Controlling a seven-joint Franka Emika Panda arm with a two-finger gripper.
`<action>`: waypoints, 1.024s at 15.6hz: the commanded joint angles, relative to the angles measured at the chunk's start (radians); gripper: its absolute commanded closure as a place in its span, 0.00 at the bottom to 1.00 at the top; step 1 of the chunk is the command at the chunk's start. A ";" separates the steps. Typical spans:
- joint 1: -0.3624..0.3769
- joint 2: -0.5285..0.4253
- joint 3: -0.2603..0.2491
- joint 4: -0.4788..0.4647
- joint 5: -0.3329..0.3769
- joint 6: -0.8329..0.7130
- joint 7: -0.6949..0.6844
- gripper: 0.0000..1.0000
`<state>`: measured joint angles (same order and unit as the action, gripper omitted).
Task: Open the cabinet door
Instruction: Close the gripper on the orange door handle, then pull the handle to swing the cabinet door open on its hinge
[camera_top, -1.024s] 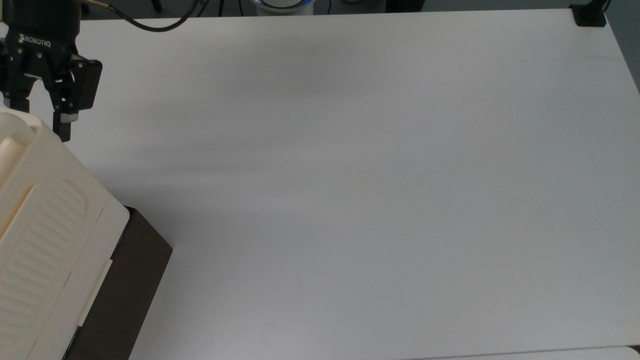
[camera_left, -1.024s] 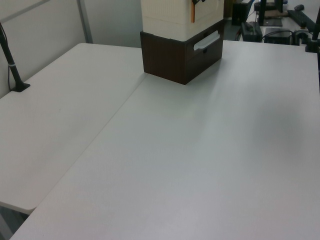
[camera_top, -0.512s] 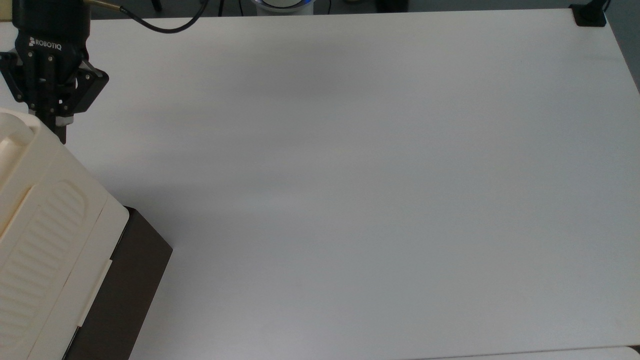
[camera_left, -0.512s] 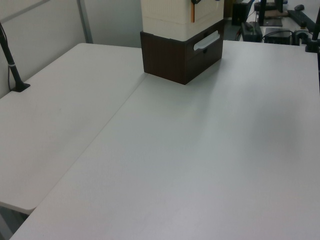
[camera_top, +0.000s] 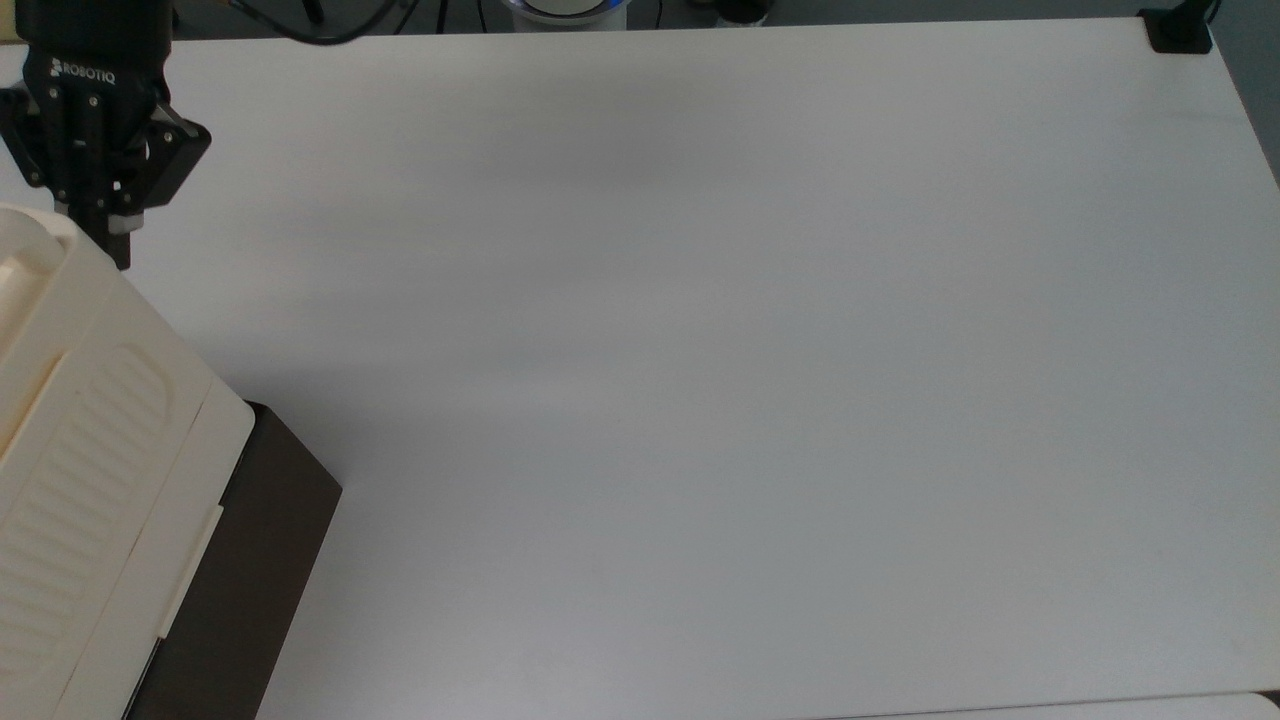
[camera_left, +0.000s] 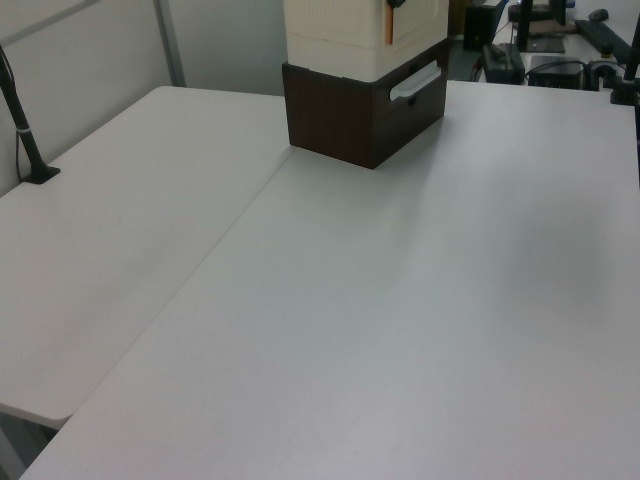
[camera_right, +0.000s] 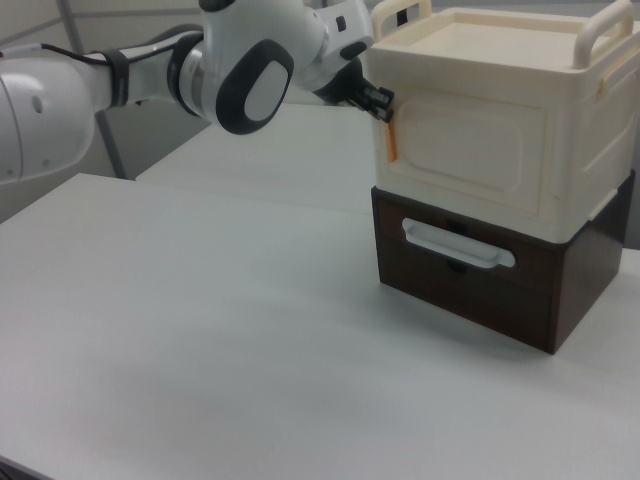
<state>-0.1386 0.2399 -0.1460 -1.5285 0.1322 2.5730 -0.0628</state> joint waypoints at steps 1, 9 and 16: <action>-0.056 -0.063 -0.012 -0.033 0.000 -0.140 -0.051 1.00; -0.098 -0.122 -0.012 -0.068 0.001 -0.297 -0.127 0.99; -0.171 -0.189 -0.012 -0.102 0.001 -0.419 -0.153 0.84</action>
<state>-0.2347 0.1080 -0.1457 -1.5647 0.1382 2.2160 -0.1518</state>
